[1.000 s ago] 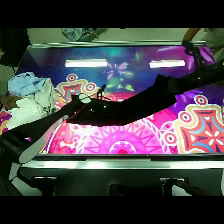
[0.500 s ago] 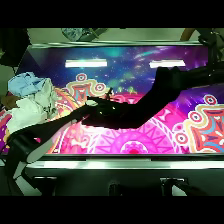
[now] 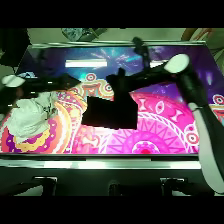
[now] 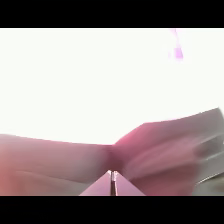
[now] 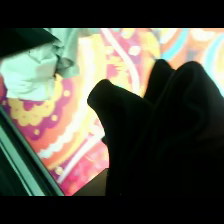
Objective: Fold the shirts.
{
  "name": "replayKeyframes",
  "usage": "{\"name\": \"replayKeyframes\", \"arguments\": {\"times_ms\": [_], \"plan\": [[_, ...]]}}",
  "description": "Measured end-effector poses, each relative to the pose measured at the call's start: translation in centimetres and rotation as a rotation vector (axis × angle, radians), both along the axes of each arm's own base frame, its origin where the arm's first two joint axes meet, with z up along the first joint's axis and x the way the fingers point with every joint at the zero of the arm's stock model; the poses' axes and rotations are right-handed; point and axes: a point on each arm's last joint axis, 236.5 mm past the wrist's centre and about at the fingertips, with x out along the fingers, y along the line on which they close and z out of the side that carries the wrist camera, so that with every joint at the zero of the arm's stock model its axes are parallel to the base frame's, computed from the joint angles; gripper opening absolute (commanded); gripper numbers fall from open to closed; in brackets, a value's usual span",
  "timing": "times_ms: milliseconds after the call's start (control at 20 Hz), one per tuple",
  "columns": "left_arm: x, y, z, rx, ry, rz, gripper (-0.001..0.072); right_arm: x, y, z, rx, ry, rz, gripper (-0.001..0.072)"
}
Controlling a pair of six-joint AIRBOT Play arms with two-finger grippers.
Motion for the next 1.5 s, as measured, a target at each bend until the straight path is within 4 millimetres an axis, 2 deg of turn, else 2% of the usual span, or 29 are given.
{"name": "replayKeyframes", "arguments": {"times_ms": [100,150,200,250,300,350,450,500,600,700,750,800,900,950,1000,1100,1350,1400,1450,1500], "plan": [[-1.2,3.8,2.2,0.030,-0.045,0.065,0.0034,0.0,3.9,-3.0,0.017,0.043,0.029,0.0039],[-1.8,5.0,3.1,0.037,-0.063,0.092,0.0034,0.1,5.5,-4.8,0.023,0.069,0.028,0.0069],[-2.4,6.1,3.6,0.049,-0.076,0.114,0.0034,0.3,7.0,-6.3,0.033,0.098,0.019,0.0298],[-3.0,6.8,3.9,0.059,-0.083,0.132,0.0034,0.4,8.5,-7.8,0.051,0.132,0.007,0.0599],[-3.5,7.2,3.9,0.064,-0.083,0.139,0.0034,0.3,9.7,-9.0,0.071,0.161,0.003,0.0668],[-3.8,7.5,3.8,0.068,-0.081,0.148,0.0035,0.3,10.8,-9.9,0.092,0.183,-0.002,0.0668],[-4.4,7.9,3.0,0.075,-0.066,0.156,0.0035,1.2,10.8,-10.8,0.103,0.177,-0.013,0.0668],[-4.6,8.1,2.7,0.076,-0.057,0.160,0.0035,1.7,10.2,-11.0,0.097,0.171,-0.016,0.0668],[-4.9,8.2,1.9,0.082,-0.043,0.160,0.0035,2.6,7.1,-11.0,0.051,0.151,-0.014,0.0667],[-5.0,8.3,1.5,0.091,-0.042,0.155,0.0035,3.6,1.3,-11.3,-0.064,0.132,-0.017,0.0662],[-5.1,8.3,1.3,0.097,-0.044,0.151,0.0035,3.6,-2.5,-12.1,-0.154,0.148,-0.013,0.0639],[-5.2,8.4,1.2,0.103,-0.045,0.149,0.0035,3.2,-6.4,-13.2,-0.246,0.191,-0.021,0.0542],[-5.2,8.5,1.0,0.109,-0.045,0.148,0.0035,1.6,-14.2,-15.9,-0.403,0.324,-0.074,0.0530],[-5.2,8.5,1.0,0.111,-0.045,0.147,0.0035,0.4,-16.5,-17.1,-0.436,0.396,-0.096,0.0530],[-5.3,8.4,0.9,0.113,-0.046,0.144,0.0035,-0.6,-17.6,-18.1,-0.435,0.453,-0.111,0.0530],[-5.4,8.2,0.9,0.113,-0.045,0.135,0.0036,-1.9,-17.8,-20.1,-0.377,0.532,-0.149,0.0530],[-5.6,7.0,0.8,0.115,-0.048,0.104,0.0036,-1.5,-14.6,-23.2,-0.217,0.567,-0.250,0.0526],[-5.7,6.6,0.8,0.115,-0.048,0.094,0.0036,-1.5,-14.1,-23.6,-0.203,0.575,-0.254,0.0480],[-5.8,6.3,0.8,0.115,-0.050,0.087,0.0036,-1.6,-13.2,-23.9,-0.178,0.585,-0.251,0.0342],[-5.8,6.0,0.9,0.115,-0.051,0.082,0.0035,-1.6,-12.5,-24.1,-0.161,0.586,-0.246,0.0142]]}}
